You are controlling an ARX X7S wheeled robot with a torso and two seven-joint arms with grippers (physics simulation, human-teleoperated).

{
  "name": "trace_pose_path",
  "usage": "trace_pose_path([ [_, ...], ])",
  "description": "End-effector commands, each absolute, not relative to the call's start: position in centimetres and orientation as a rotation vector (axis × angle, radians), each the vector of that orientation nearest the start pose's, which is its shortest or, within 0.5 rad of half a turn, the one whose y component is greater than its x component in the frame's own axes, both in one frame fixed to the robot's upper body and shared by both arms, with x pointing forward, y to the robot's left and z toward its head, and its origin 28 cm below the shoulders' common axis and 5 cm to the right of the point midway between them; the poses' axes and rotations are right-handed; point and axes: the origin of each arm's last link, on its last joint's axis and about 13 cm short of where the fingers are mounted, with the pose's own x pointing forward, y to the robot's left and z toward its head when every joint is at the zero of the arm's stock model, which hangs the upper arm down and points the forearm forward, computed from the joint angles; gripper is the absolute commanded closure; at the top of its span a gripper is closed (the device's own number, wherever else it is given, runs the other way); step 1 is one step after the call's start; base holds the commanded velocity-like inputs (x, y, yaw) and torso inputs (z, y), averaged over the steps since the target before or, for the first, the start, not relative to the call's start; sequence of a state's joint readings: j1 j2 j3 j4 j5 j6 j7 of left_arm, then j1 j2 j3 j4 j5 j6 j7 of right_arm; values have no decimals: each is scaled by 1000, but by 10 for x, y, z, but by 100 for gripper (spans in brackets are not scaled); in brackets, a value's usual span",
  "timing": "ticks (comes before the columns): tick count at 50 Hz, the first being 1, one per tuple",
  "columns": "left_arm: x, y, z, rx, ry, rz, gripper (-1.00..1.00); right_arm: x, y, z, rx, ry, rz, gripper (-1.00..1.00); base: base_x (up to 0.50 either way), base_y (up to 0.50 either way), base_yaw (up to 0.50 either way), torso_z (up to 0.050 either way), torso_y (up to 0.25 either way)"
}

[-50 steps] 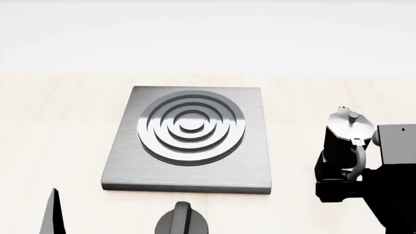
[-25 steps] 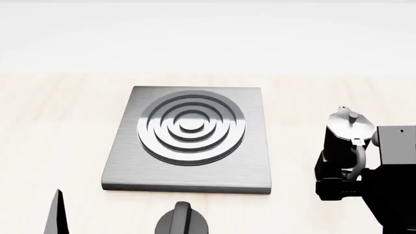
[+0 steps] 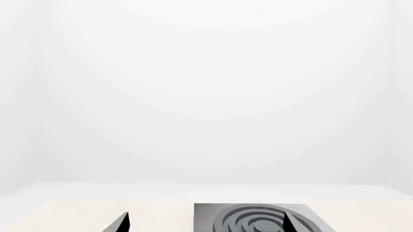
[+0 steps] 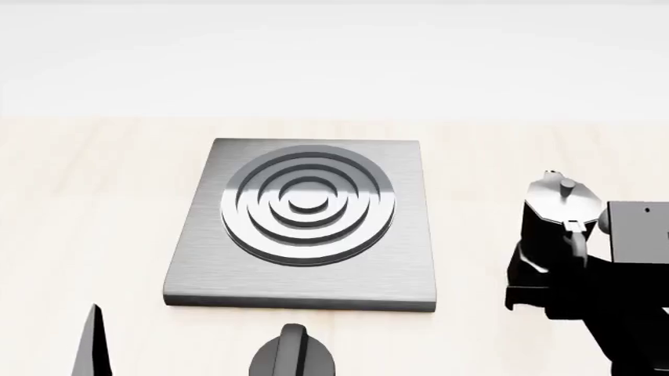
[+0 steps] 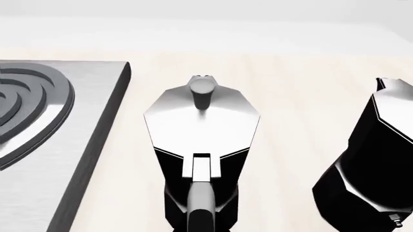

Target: Put both moka pots on the stove.

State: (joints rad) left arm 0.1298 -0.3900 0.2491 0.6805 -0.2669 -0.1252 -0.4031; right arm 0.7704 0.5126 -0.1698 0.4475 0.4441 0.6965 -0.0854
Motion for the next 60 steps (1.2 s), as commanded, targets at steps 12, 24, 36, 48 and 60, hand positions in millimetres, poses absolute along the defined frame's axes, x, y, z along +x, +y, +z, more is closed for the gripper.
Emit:
trace_pose_path([
  [12,161,206,113,-30,-308,-44,-100,328,-222,169,-98,223,-15,100,0,0,0,0,1],
  [24,161,206,112,-29,-304,-48,-100,323,-198,207,-163,125,57,100,0,0,0,0,2],
  [36,160,207,114,-38,-306,-44,-100,328,-181,219,-178,67,117,100,0,0,0,0,1],
  [48,160,207,114,-35,-306,-45,-100,338,-156,230,-191,9,193,100,0,0,0,0,1],
  [60,161,209,113,-35,-305,-43,-100,361,-132,224,-151,-37,247,100,0,0,0,0,1],
])
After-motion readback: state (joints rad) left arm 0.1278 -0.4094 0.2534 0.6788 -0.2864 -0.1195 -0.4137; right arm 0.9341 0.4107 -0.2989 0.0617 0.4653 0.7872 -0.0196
